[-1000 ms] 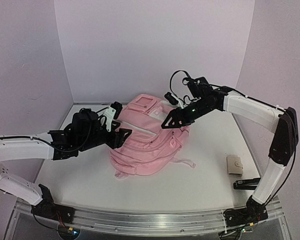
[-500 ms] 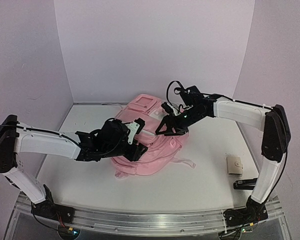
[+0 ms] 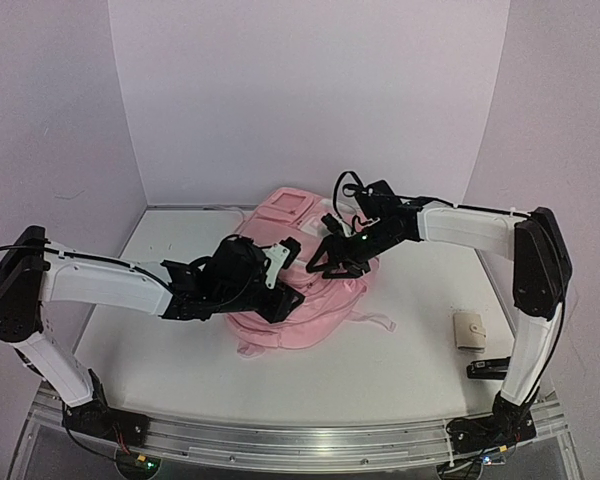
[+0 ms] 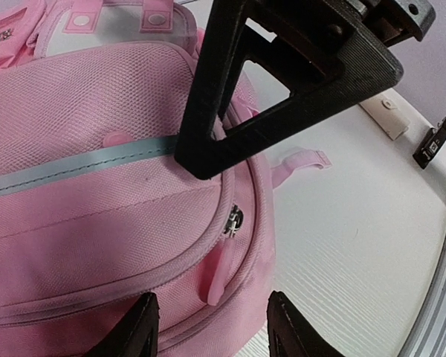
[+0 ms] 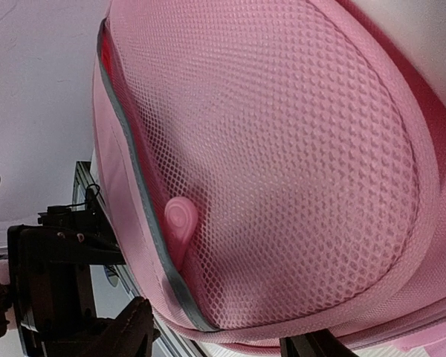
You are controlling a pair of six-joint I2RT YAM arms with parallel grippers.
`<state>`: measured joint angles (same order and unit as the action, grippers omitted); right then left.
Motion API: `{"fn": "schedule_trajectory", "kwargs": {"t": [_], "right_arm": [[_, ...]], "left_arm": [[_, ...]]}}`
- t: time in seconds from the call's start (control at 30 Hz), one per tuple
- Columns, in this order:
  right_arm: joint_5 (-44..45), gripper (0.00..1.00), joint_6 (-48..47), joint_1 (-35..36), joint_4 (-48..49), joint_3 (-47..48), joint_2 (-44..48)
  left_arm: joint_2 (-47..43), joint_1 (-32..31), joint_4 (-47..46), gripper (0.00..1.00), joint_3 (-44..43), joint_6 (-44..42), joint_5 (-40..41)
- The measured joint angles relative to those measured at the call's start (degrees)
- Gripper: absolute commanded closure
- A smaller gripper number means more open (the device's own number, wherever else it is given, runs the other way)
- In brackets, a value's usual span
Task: Pack the student bag
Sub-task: Unzip the student bag at the center of the board.
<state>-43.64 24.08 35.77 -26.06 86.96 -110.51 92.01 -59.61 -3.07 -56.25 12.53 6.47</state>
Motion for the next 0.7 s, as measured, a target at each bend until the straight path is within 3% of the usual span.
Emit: {"fn": "schedule_trajectory", "kwargs": {"t": [0.37,0.53,0.7], "right_arm": [[-0.81,0.52,2.93,-0.11,2.07,-0.92,-0.19],[-0.85,0.56,3.75,-0.11,2.83,-1.61,-0.19],[-0.82,0.68,4.49,-0.11,3.12,-1.73,-0.19]], "left_arm": [[3.31,-0.74,-0.16,0.54,-2.91,-0.08,-0.12],[5.96,-0.9,0.04,0.66,-5.03,-0.57,0.21],[6.43,-0.93,-0.03,0.82,-5.68,-0.79,0.98]]}}
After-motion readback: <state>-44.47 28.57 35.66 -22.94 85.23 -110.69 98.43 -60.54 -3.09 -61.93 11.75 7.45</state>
